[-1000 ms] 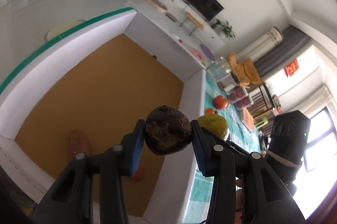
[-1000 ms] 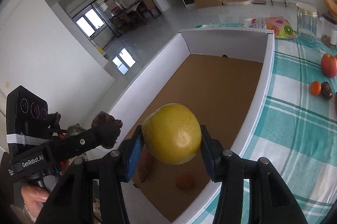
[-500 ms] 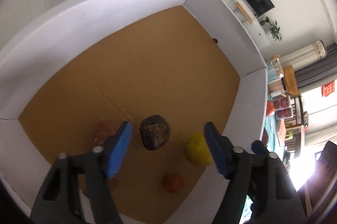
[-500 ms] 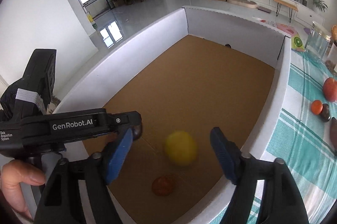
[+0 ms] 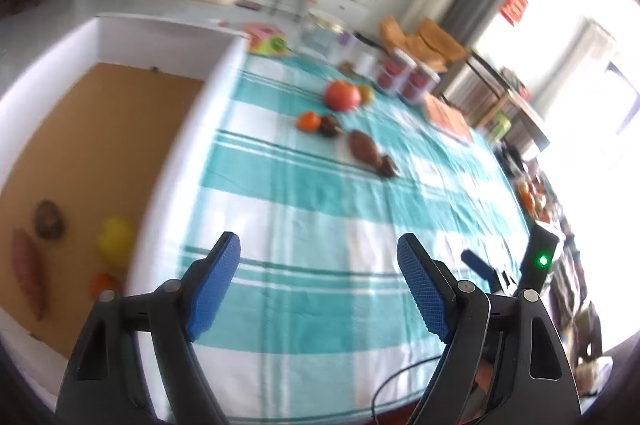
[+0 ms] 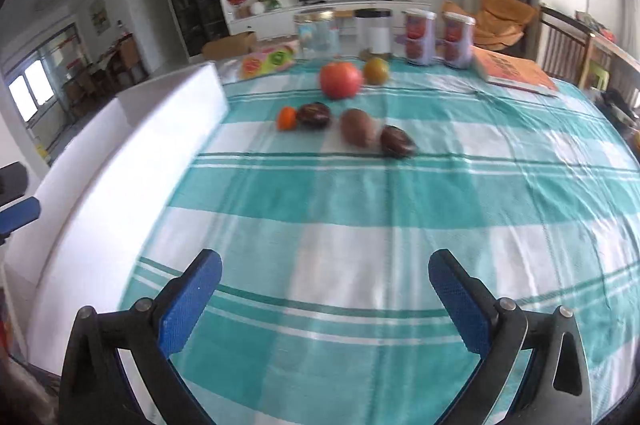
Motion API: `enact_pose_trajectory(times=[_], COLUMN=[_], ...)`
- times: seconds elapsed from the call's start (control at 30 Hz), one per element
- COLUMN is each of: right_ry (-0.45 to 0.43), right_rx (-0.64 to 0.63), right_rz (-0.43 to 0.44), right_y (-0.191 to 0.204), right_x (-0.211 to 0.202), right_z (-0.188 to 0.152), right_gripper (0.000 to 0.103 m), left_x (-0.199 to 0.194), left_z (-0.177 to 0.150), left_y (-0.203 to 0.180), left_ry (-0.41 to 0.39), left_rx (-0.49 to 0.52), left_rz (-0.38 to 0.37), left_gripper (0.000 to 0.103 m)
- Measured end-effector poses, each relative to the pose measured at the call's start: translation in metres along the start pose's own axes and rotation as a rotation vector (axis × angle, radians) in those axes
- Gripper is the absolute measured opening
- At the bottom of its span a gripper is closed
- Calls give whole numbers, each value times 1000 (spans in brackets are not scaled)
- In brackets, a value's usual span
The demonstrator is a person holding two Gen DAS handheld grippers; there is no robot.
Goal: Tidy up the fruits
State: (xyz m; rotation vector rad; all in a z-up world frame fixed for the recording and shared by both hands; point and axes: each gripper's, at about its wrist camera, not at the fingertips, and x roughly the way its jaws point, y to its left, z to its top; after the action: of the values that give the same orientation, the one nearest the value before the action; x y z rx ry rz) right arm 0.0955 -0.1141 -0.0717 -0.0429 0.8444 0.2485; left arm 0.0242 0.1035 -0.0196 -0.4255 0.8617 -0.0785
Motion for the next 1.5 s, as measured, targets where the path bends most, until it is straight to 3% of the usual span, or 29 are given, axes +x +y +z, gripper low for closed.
enact_pose_trajectory(times=[0.07, 0.17, 0.27, 0.37, 0.47, 0.6, 0.83, 1.5], right_ry=[1, -6, 1, -16, 25, 59, 110, 140], right_rx=[32, 83, 186, 243, 245, 250, 297, 247], right_rz=[-101, -194, -209, -187, -194, -192, -202, -260], right_y=[-44, -93, -127, -139, -136, -138, -152, -144], right_x=[3, 4, 3, -2, 9, 22, 42, 47], right_z=[-8, -15, -22, -24, -25, -25, -28, -27], right_gripper=[103, 103, 103, 103, 103, 103, 103, 103], left_x=[33, 90, 131, 160, 172, 184, 187, 188], left_z=[-9, -21, -31, -29, -25, -28, -30, -30], left_y=[-37, -77, -95, -96, -90, -76, -79, -79], left_ry=[40, 70, 59, 38, 15, 40, 55, 56], left_rx=[95, 267, 399, 461, 450, 381, 396, 397], left_rz=[-30, 29, 117, 180, 200, 183, 186, 186], left_gripper=[83, 83, 83, 83, 83, 83, 90, 91])
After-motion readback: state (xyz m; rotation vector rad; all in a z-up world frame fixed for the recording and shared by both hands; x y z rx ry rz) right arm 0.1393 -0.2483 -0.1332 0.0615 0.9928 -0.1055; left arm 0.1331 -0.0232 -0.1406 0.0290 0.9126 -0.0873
